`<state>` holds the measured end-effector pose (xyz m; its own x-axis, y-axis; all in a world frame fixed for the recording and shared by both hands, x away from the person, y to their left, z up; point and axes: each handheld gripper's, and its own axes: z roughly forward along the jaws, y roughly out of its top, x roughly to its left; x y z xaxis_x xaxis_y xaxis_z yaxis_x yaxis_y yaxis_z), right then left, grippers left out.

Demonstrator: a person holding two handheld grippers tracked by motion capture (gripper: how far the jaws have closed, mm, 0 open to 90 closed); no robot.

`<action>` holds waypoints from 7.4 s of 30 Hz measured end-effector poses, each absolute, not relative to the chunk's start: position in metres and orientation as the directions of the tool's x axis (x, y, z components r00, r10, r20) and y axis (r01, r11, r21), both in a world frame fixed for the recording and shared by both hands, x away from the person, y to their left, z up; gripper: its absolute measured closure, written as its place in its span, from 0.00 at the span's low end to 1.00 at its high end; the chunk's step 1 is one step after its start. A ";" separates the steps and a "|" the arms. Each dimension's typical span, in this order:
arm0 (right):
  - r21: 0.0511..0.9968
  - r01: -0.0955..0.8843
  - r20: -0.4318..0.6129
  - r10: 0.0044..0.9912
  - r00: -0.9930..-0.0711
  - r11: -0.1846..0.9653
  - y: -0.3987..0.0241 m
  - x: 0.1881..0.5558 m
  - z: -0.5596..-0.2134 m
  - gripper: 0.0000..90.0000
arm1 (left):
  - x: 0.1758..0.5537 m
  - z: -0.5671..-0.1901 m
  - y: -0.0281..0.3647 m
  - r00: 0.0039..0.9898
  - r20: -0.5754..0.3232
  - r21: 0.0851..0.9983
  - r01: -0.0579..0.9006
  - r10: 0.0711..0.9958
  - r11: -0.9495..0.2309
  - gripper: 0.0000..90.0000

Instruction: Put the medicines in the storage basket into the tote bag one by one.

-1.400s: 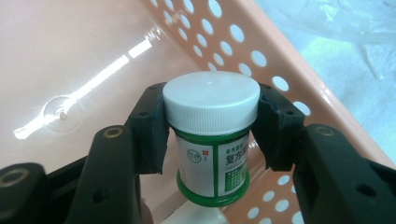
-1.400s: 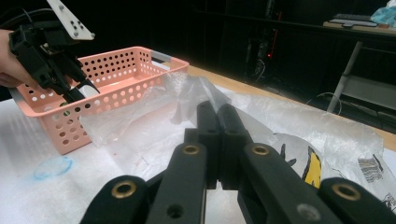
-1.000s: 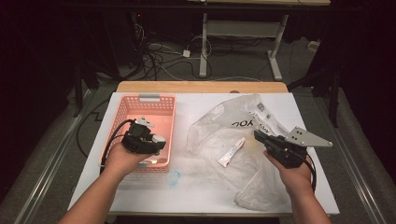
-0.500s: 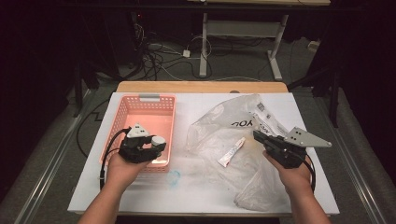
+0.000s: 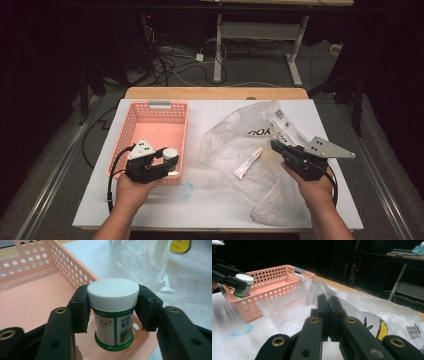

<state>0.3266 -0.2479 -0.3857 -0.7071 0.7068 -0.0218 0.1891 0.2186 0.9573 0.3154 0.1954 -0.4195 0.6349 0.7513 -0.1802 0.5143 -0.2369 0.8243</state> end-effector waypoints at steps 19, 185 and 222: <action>0.956 0.196 -0.016 0.707 -0.707 0.218 -0.248 0.327 -0.387 1.00 | 0.297 -0.410 0.166 0.715 -0.186 0.855 0.456 0.674 -0.248 0.54; 0.959 0.197 -0.008 0.713 -0.701 0.204 -0.251 0.329 -0.387 1.00 | 0.300 -0.420 0.123 0.720 -0.145 0.809 0.481 0.678 -0.338 0.00; 0.961 0.194 -0.009 0.719 -0.695 0.199 -0.255 0.328 -0.384 1.00 | 0.320 -0.433 0.236 0.448 -0.157 0.719 0.662 0.880 -0.209 0.00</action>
